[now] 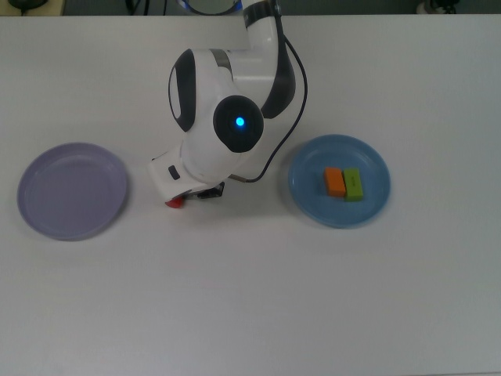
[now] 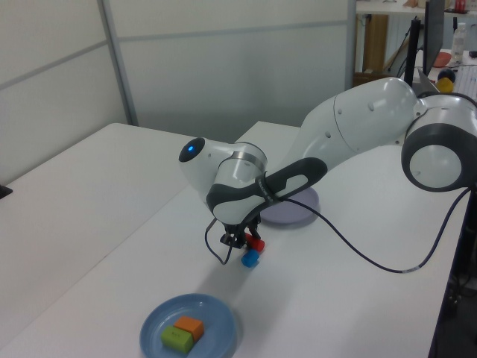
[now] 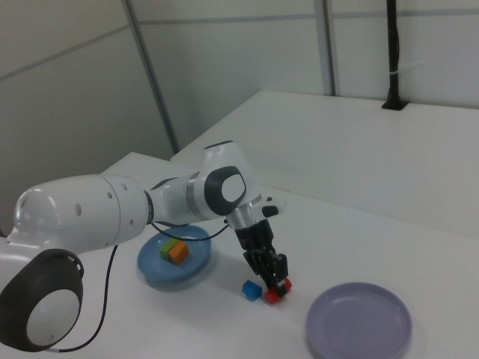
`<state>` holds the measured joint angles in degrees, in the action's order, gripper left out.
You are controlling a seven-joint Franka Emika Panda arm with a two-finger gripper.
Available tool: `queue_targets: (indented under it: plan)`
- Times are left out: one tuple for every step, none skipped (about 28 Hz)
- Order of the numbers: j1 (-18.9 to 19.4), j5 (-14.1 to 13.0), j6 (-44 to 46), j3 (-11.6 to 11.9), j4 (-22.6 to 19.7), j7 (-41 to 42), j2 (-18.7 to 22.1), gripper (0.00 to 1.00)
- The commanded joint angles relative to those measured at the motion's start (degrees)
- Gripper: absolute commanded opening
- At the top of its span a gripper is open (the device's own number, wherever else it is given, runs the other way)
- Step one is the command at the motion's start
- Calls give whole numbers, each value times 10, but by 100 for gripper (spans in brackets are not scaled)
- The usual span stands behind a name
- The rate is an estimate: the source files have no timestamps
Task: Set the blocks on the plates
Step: 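Carry the red block onto the lavender plate and release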
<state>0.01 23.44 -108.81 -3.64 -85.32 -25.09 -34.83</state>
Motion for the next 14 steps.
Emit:
queue_targets:
  plan:
    - [-24, -21, -11, 3, 9, 7, 26, 0]
    - [-35, -32, -11, 4, 12, 10, 35, 0]
    - [-44, -36, -11, 4, 12, 14, 41, 0]
    - [-54, -39, -11, 4, 13, 20, 46, 0]
    - [-63, -42, -11, 4, 13, 28, 49, 0]
    - [-71, -46, -11, 4, 16, 38, 51, 0]
    - [-83, -52, -11, 4, 23, 54, 52, 0]
    - [-87, -50, -11, 5, 23, 57, 52, 0]
    - [-91, -47, -11, 5, 23, 59, 50, 0]
    - [-95, -45, -12, 6, 23, 60, 49, 0]
    - [-101, -43, -13, 7, 23, 61, 47, 0]
    - [-112, -37, -24, 9, 22, 63, 44, 0]
    - [-116, -34, -34, 11, 21, 63, 42, 0]
    - [-120, -32, -44, 12, 20, 63, 41, 0]
